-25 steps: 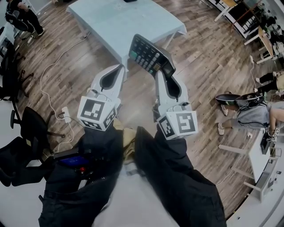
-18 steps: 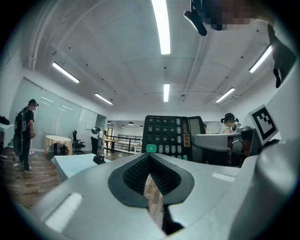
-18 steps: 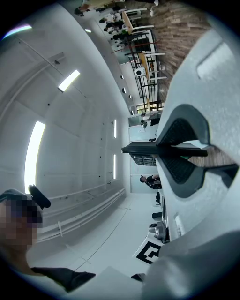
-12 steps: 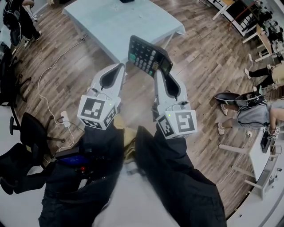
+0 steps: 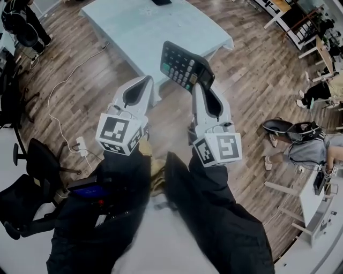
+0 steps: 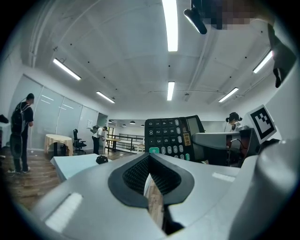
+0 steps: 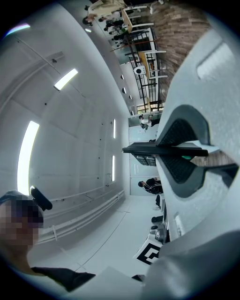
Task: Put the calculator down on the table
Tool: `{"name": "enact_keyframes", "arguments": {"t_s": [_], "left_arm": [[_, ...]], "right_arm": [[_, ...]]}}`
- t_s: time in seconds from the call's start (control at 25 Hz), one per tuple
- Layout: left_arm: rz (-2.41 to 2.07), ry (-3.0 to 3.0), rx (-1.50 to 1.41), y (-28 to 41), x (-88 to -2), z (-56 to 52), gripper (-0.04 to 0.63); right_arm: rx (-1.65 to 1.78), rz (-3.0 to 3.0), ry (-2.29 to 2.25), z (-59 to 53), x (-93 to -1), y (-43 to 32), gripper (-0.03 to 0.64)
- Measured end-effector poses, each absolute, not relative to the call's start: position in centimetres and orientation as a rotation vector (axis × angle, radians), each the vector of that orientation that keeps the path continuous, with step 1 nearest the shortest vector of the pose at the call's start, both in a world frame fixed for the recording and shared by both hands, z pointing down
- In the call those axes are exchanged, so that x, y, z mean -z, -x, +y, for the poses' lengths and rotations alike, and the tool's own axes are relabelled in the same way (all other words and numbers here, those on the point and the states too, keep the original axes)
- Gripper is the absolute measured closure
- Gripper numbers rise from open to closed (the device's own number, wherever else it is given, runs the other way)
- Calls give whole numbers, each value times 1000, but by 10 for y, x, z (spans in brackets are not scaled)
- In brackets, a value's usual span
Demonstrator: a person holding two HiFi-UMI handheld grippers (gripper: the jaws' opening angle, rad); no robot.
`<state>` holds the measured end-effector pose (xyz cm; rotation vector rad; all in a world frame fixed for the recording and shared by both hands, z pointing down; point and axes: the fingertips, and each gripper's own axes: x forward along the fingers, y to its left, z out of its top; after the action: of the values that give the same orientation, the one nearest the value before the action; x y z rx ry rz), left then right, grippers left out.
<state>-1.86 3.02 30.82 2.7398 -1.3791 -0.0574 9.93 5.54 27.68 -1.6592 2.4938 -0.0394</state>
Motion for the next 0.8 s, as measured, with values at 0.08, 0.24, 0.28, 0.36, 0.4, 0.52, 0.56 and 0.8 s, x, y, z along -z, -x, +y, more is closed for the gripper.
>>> {"name": "enact_keyframes", "arguments": {"t_s": [0.08,0.24,0.28,0.36,0.4,0.52,0.56,0.8], "left_arm": [[-1387,-2728,50,27,-311,13,599],[-1384,-2708,38,39,-314,-25,599],[-1381,-2705,36,42,-314,-34,599],[-1375,-2703,38,48,-313,-52,599],[-1374,-2701,40,51,-313,-61,599],[-1369,-2696,47,59,-311,-89,600],[-1366,-2695,49,61,-311,-98,599],[-1350,-2692,64,74,-306,-150,599]], "right_arm": [[47,2500,1655,37,-279,-92,569],[62,2509,1659,-4,-279,-81,569],[67,2511,1661,-13,-279,-78,569],[72,2515,1666,-31,-278,-71,569],[73,2517,1667,-40,-278,-68,569],[73,2522,1670,-67,-275,-59,569],[74,2523,1673,-75,-274,-57,569],[67,2520,1694,-125,-268,-44,569]]}}
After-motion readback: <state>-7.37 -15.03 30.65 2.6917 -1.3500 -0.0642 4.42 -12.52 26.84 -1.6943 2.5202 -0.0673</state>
